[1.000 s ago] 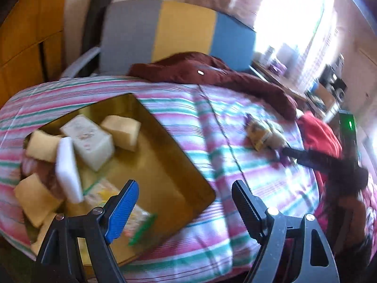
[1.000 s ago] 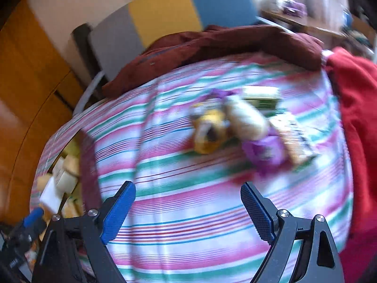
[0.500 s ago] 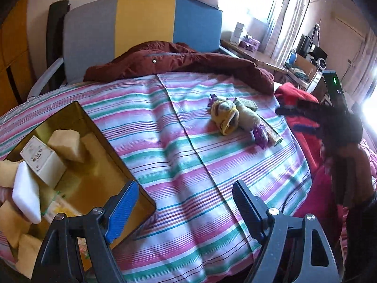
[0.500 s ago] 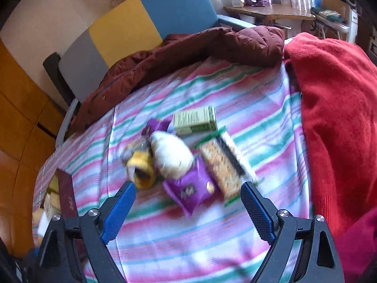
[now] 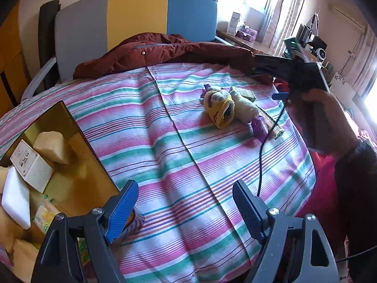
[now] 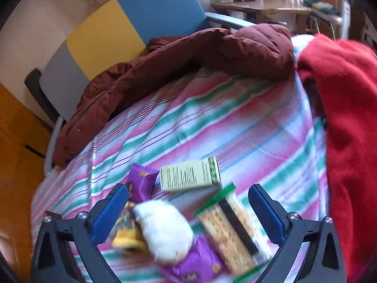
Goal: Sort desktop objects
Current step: 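Move both tools back over the remaining items on the bedspread, then grasp the green-and-white medicine box with the right tool while the left tool grasps the yellow knitted sock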
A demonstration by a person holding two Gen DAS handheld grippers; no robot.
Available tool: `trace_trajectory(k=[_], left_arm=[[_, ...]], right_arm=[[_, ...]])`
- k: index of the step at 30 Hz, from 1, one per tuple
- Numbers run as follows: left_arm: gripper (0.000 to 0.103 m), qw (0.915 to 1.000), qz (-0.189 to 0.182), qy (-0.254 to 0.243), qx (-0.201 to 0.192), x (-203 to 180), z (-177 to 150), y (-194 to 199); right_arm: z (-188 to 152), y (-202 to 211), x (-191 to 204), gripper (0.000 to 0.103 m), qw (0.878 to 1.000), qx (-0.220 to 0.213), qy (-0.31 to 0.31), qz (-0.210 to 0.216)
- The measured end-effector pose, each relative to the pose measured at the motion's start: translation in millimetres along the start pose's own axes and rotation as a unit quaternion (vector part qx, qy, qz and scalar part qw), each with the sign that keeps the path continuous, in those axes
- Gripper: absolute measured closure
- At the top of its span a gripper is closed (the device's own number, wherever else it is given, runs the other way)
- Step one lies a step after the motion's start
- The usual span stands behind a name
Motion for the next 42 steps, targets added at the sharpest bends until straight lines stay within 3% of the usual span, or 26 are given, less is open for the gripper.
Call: trace_trajectory(k=[2,8,13,15,16,19,22,25,27,30,38,41,42], left_arm=[[0.02,1.0,-0.003,0.002,0.0,0.1,1.1,-2.0],[0.018,0.9999,0.004,0.007,-0.009,0.5,13.4,-8.6],[0.017,0.9997,-0.002,0.014,-0.019,-0.8,26.2,-15.1],[0.017,0.9995,-0.004,0.02,-0.025,-1.1,33.2,-19.6],[0.017,0.9995,-0.001,0.022,-0.023,-1.4,36.4,-22.7],[0.017,0.9992,-0.003,0.029,-0.028,-3.2,45.4,-27.8],[0.007,0.9989,-0.016,0.037,-0.022,-6.6,53.9,-34.4],[0.006,0.9983,-0.028,0.048,-0.018,-9.3,62.3,-40.3],[0.008,0.9963,-0.048,0.071,-0.009,-8.2,68.9,-45.5],[0.022,0.9943,-0.044,0.096,-0.006,-5.0,81.3,-54.3],[0.027,0.9729,-0.103,0.198,0.059,6.7,98.8,-101.2],[0.027,0.9566,-0.141,0.243,0.077,7.1,106.1,-121.0],[0.027,0.9574,-0.138,0.24,0.08,5.2,109.3,-124.1]], right_arm=[[3.1,-12.8,4.0,0.0,1.0,0.004,0.013,-0.021],[-3.1,-41.5,7.6,0.0,0.998,0.033,0.042,-0.026],[-2.9,-46.7,7.4,0.002,0.996,0.03,0.069,-0.047],[-3.2,-51.0,5.0,0.014,0.995,0.039,0.075,-0.049],[-3.3,-52.5,3.3,0.032,0.995,0.04,0.077,-0.054],[-2.2,-50.3,-0.5,0.031,0.995,0.038,0.079,-0.052],[0.1,-44.6,-0.5,0.031,0.996,0.028,0.078,-0.046],[0.3,-40.9,0.3,0.031,0.995,0.02,0.082,-0.053],[1.7,-38.4,0.5,0.031,0.996,0.016,0.079,-0.05],[4.7,-30.7,2.6,0.031,0.996,0.003,0.08,-0.045],[8.7,-21.8,1.8,0.031,0.997,-0.006,0.071,-0.03],[9.3,-22.4,4.3,0.031,0.997,-0.009,0.073,-0.027],[9.5,-21.9,4.3,0.031,0.997,-0.009,0.072,-0.025]])
Point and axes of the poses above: each gripper's, at about its wrist camera, not at the fingertips, and y roughly against the way its jaws point, x to its left, z to its top, the point moved 3 cm from there along -y, roughly the way its jaws point, and after that the axes turned 2 degrees about -z, right-handed, at the moved point
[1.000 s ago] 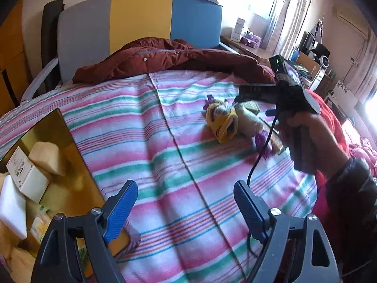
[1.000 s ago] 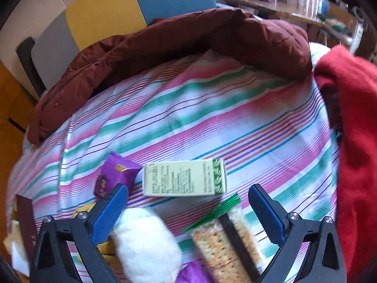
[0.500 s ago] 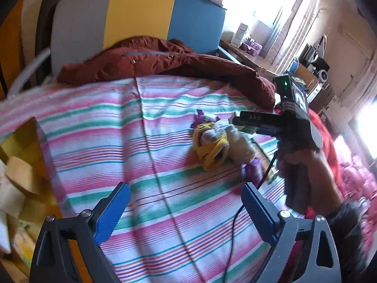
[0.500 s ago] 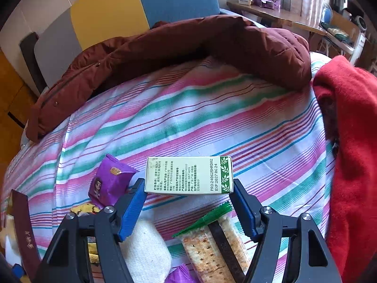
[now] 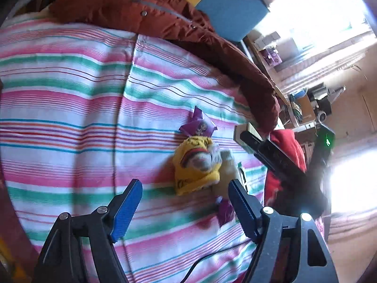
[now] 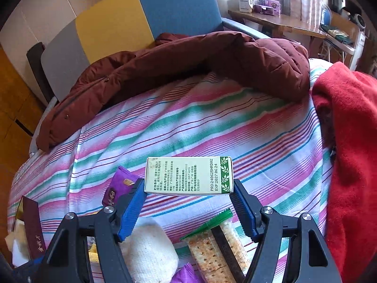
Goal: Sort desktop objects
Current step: 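Grasp the green-and-white medicine box with the right tool while the left tool grasps the yellow knitted sock, then carry the medicine box and knitted sock into the gold tray and release both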
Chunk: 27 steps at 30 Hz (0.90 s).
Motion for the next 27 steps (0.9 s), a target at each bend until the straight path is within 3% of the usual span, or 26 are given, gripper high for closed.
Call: trace_trajectory(k=[4,12,16,18,20,23,27], left_arm=[[0.027,0.9999,-0.002,-0.012,0.001,-13.2,5.7,-13.0],[0.028,0.9948,0.059,-0.083,-0.005,-28.8,8.4,-37.8],[0.033,0.9932,0.067,-0.095,0.001,-27.3,7.9,-49.3],[0.038,0.9918,0.076,-0.102,0.004,-26.1,7.1,-57.3],[0.053,0.9907,0.076,-0.113,0.011,-26.7,4.1,-63.9],[0.065,0.9878,0.083,-0.132,0.004,-26.9,-1.8,-64.1],[0.066,0.9852,0.092,-0.144,-0.013,-25.8,-7.8,-49.8]], right_arm=[[2.2,-0.7,3.1,0.031,1.0,-0.003,0.002,0.005],[5.4,3.9,3.2,0.031,1.0,-0.012,-0.005,0.016],[5.4,3.8,2.5,0.031,1.0,-0.012,-0.006,0.017],[4.6,4.1,2.6,0.031,1.0,-0.013,-0.005,0.018],[4.5,5.0,2.2,0.031,1.0,-0.015,-0.005,0.017],[5.0,5.1,1.6,0.031,1.0,-0.015,-0.005,0.019],[4.2,7.4,7.5,0.031,0.999,-0.019,0.006,0.033]])
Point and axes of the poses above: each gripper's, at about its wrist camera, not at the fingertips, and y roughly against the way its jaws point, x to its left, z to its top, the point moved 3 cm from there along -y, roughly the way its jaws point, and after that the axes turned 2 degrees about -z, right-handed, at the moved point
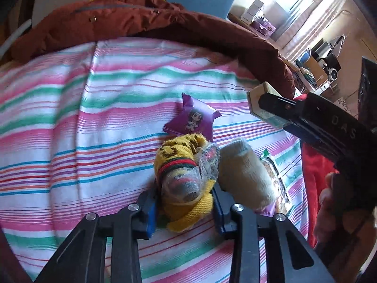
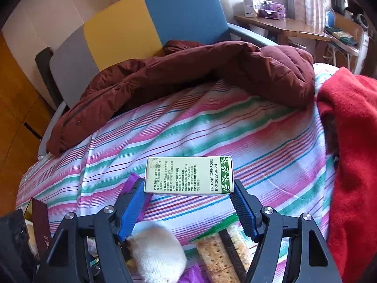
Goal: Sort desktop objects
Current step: 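Carry the medicine box and knitted sock into the gold tray and release both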
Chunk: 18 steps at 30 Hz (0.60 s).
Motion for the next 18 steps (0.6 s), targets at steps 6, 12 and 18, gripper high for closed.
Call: trace_trajectory(k=[6,12,18], left_arm=[[0.066,0.9982,0.034,-0.021,-0.046,5.4,-9.2,32.7],[0.066,0.9951,0.057,-0.025,-0.078,15.4,-22.4,67.8],[0.066,0.9895,0.077,-0.025,-0.12,20.2,-31.1,109.8]], right_arm=[[-2.9,5.6,22.0,0.031,0.998,-0.007,0.038,0.047],[-12.4,12.6,56.0,0.031,0.99,-0.013,0.1,0.094],[-25.9,20.1,83.4,0.031,0.979,-0.013,0.147,0.143]])
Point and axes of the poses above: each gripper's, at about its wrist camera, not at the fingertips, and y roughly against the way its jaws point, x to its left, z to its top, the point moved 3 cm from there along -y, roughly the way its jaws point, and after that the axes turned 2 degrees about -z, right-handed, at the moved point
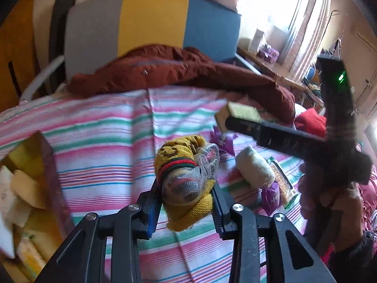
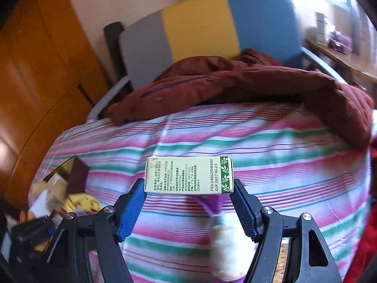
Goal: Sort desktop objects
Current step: 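Carry the medicine box and knitted sock into the gold tray and release both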
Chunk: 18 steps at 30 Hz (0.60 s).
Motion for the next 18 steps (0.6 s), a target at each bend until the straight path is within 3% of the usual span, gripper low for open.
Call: trace_trajectory(k=[9,18], left_arm=[[0.066,0.9981,0.032,0.017,-0.049,41.3,-1.2,66.7],[0.066,0.9892,0.083,0.08,-0.09,130.8,-15.1,131.2]], right_arm=[[-9.7,-0.1,27.1,0.031,0.999,0.008,0.031,0.028],[-16.4,-8.1,40.7,0.031,0.999,0.021,0.048,0.0]])
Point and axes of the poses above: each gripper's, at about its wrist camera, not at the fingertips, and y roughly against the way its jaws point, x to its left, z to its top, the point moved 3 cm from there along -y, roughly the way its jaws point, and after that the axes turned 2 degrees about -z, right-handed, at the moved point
